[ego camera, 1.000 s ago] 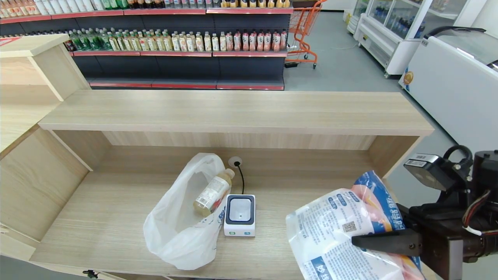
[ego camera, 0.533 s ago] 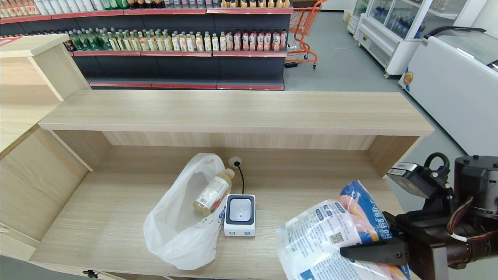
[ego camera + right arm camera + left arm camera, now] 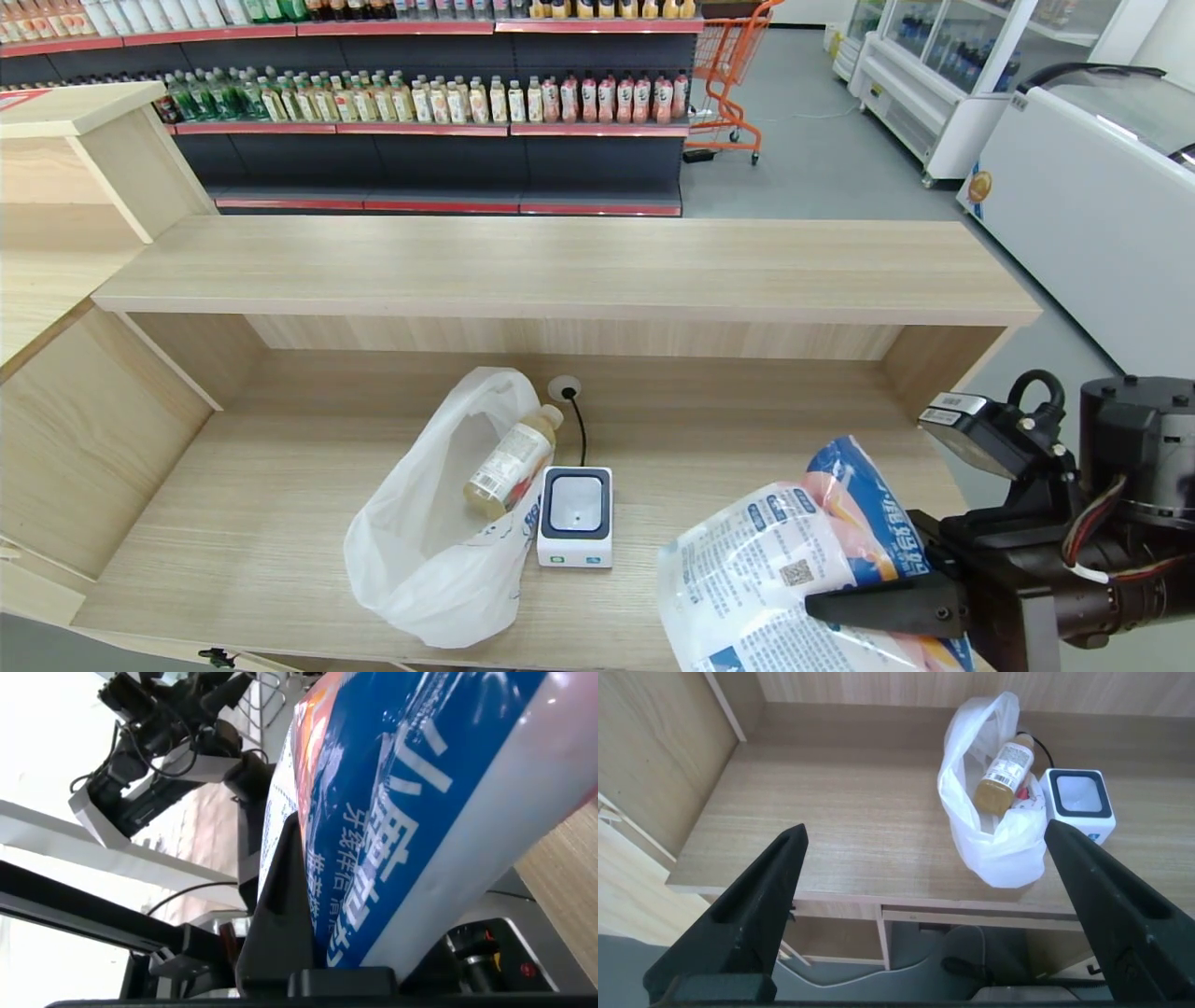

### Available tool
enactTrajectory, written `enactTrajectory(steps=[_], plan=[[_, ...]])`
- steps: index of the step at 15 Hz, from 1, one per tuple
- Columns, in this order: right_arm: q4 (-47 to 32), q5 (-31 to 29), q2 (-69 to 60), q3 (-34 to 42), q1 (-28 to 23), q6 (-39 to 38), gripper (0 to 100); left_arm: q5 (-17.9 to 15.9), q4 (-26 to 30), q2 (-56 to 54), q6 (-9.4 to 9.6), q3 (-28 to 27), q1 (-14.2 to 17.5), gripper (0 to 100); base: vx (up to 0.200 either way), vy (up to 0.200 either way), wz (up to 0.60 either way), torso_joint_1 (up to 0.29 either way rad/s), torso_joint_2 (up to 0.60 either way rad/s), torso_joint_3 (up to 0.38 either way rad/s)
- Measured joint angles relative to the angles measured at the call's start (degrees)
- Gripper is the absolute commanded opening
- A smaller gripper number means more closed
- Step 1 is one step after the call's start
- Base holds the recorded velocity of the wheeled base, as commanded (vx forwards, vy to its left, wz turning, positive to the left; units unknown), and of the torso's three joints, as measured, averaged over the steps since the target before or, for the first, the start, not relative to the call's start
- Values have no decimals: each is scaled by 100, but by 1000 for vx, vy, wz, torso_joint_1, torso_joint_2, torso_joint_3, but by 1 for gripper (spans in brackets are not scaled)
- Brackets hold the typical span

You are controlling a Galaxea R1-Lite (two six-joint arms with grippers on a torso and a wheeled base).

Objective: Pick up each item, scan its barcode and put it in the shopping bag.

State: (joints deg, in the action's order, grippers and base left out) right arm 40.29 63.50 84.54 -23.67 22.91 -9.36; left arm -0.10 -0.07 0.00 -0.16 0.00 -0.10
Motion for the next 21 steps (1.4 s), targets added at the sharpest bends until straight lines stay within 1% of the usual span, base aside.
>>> enactTrajectory(steps=[9, 10, 11, 12, 13, 14, 15, 16, 17, 19, 21], plan=[[29, -26, -69, 46, -15, 30, 0, 0, 0, 0, 0, 0, -1, 100, 0, 0, 0, 0, 0, 0], [40, -195, -73, 46, -34, 78, 0, 0, 0, 0, 0, 0, 0, 100, 0, 0, 0, 0, 0, 0], [54, -501, -76, 33, -83, 263, 0, 0, 0, 0, 0, 0, -1, 100, 0, 0, 0, 0, 0, 0], [51, -1035, -76, 24, -124, 690, 0, 0, 0, 0, 0, 0, -1, 100, 0, 0, 0, 0, 0, 0], [51, -1769, -80, 46, -183, 1343, 0, 0, 0, 0, 0, 0, -1, 100, 0, 0, 0, 0, 0, 0], [51, -2494, -94, 110, -277, 2242, 0, 0, 0, 0, 0, 0, -1, 100, 0, 0, 0, 0, 0, 0], [101, -3033, -119, 190, -422, 3079, 0, 0, 0, 0, 0, 0, 0, 100, 0, 0, 0, 0, 0, 0], [207, -3209, -150, 262, -649, 3858, 0, 0, 0, 0, 0, 0, -1, 100, 0, 0, 0, 0, 0, 0], [288, -3307, -183, 328, -878, 4464, 0, 0, 0, 0, 0, 0, 0, 100, 0, 0, 0, 0, 0, 0], [196, -3556, -364, 455, -1169, 5086, 0, 0, 0, 0, 0, 0, 0, 100, 0, 0, 0, 0, 0, 0], [99, -3829, -662, 719, -1315, 6010, 0, 0, 0, 0, 0, 0, 0, 100, 0, 0, 0, 0, 0, 0]])
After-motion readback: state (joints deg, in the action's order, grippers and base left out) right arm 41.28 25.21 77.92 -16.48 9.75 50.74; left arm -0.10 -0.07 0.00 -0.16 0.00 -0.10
